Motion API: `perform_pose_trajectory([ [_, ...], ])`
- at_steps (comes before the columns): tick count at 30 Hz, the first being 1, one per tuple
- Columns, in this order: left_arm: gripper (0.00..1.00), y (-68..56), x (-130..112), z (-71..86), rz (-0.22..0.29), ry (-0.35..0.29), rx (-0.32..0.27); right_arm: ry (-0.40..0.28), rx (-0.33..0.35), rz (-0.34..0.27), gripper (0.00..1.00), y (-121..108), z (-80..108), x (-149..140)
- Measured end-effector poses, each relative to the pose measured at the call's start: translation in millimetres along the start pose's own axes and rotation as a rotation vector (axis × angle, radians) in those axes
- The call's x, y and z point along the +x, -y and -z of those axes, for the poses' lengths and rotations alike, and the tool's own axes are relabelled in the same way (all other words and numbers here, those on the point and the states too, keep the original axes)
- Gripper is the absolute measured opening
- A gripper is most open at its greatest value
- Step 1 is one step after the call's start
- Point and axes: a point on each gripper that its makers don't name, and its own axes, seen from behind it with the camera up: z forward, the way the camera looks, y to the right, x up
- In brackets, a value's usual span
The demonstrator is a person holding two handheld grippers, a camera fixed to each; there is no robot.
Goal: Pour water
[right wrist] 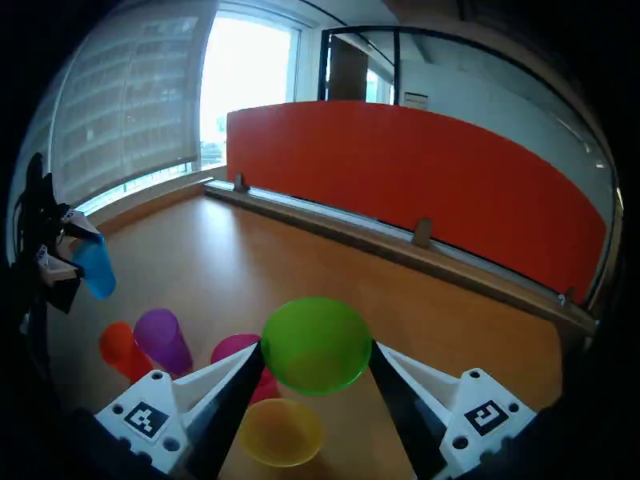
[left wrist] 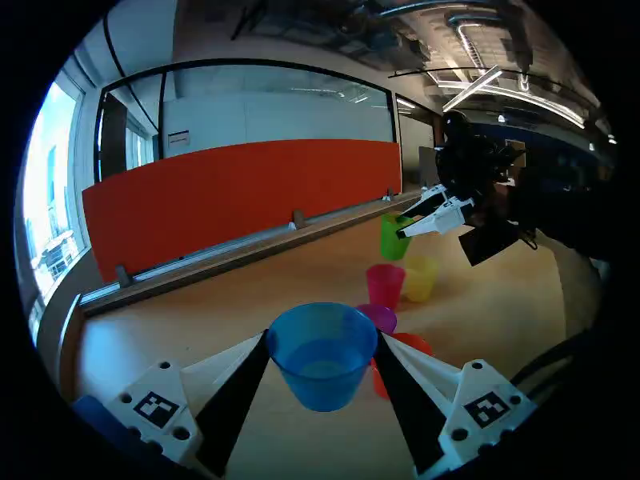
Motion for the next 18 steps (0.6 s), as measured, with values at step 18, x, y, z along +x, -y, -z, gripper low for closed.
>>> perform_pose_trajectory([
  [18,0.88,-4.3,6.9,6.3,-0.003,-0.016,0.000,-0.206,0.018,0.046,0.94,27.6,34.2,33.6],
])
